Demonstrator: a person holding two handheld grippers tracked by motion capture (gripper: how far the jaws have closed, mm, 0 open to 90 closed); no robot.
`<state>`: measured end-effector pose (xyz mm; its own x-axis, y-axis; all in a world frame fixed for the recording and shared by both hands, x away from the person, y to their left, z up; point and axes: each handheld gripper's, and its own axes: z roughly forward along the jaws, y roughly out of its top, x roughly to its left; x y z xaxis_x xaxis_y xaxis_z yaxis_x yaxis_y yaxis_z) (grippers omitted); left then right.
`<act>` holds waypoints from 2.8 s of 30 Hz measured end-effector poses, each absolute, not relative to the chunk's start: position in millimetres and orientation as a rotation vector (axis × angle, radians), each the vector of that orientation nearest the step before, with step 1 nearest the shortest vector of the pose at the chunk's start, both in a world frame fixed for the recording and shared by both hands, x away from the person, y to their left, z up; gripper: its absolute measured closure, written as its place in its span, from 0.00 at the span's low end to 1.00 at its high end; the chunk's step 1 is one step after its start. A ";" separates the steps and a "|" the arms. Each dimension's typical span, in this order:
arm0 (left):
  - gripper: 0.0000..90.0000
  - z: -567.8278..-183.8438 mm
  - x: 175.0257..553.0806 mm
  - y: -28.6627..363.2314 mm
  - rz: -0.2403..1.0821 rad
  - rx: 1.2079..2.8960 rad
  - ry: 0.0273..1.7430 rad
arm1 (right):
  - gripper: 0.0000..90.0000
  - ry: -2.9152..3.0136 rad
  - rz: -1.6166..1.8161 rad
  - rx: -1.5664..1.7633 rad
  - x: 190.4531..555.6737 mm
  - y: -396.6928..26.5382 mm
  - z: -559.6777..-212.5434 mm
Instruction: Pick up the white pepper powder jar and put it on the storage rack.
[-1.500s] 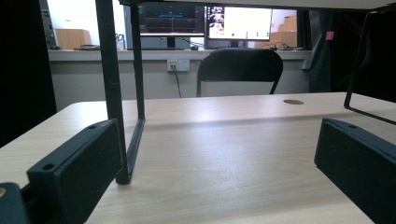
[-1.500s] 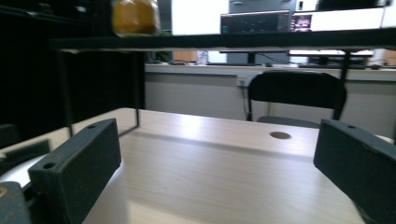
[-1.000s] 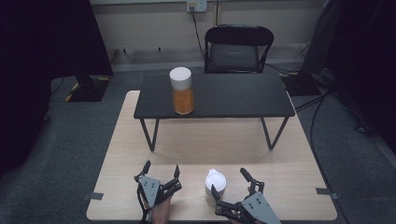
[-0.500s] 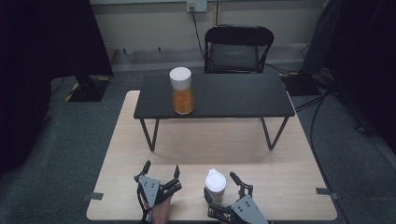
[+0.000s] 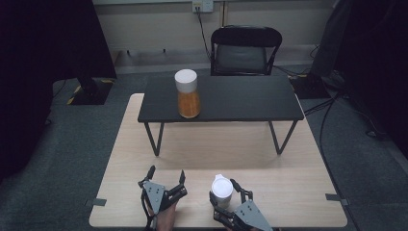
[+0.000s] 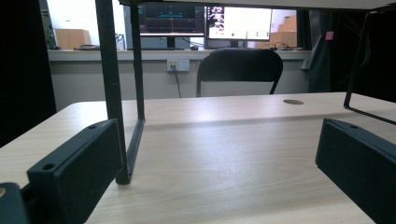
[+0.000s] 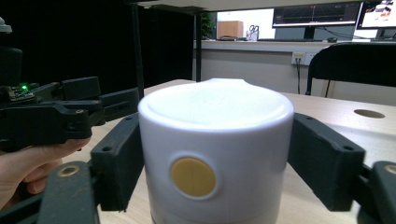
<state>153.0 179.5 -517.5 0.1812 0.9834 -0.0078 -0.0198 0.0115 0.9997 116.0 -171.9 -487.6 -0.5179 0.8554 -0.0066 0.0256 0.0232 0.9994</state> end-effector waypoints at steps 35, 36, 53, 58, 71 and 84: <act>0.00 -517.5 153.1 179.5 1.077 1.268 1.064 | 0.34 1.659 1.550 0.901 117.7 -172.5 -475.5; 0.00 -517.5 153.1 179.5 1.077 1.267 1.064 | 0.34 1.660 1.548 0.901 118.0 -173.1 -474.9; 0.00 -517.5 153.1 179.5 1.076 1.268 1.064 | 0.34 1.679 1.537 0.894 119.9 -180.8 -453.6; 0.00 -517.5 153.1 179.6 1.076 1.268 1.064 | 0.34 1.666 1.547 0.882 121.5 -181.3 -448.8; 0.00 -517.5 153.1 179.5 1.076 1.267 1.064 | 0.34 1.686 1.557 0.874 134.8 -184.9 -422.5; 0.00 -517.5 153.1 179.5 1.076 1.268 1.064 | 0.34 1.701 1.528 0.842 154.7 -187.1 -385.4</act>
